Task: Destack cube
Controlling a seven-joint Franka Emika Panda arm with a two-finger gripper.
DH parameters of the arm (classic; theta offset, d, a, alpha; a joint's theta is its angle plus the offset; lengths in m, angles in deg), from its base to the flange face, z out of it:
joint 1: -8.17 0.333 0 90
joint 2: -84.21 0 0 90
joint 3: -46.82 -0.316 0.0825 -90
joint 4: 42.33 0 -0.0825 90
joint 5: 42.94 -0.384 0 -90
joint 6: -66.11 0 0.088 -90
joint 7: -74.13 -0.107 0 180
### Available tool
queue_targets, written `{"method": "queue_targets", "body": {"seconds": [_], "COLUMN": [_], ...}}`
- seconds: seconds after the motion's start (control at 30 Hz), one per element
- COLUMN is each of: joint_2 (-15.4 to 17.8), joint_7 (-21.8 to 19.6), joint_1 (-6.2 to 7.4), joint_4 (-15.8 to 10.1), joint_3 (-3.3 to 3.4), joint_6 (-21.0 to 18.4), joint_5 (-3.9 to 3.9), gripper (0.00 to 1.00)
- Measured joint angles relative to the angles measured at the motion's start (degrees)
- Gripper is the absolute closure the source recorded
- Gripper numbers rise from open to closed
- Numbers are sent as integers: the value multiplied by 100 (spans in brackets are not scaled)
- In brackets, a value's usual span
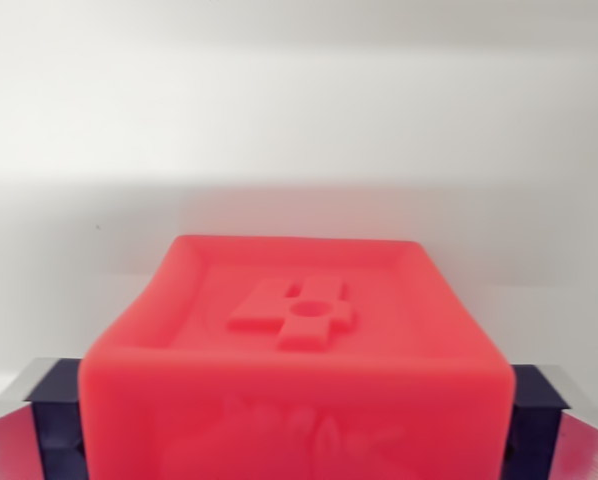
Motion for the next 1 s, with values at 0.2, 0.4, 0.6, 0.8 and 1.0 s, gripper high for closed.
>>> {"method": "queue_targets", "body": {"seconds": [0.2,0.4,0.6,0.8,1.0], "joint_2": [0,0,0,30,153], "joint_7": [0,0,0,0,0], "joint_1": [0,0,0,0,0], "joint_4": [3,4,4,-5,-45], "joint_3": [0,0,0,0,1], "joint_6": [1,1,1,-13,-79], "joint_5": [0,0,0,0,0], "gripper": [0,0,0,0,0]}}
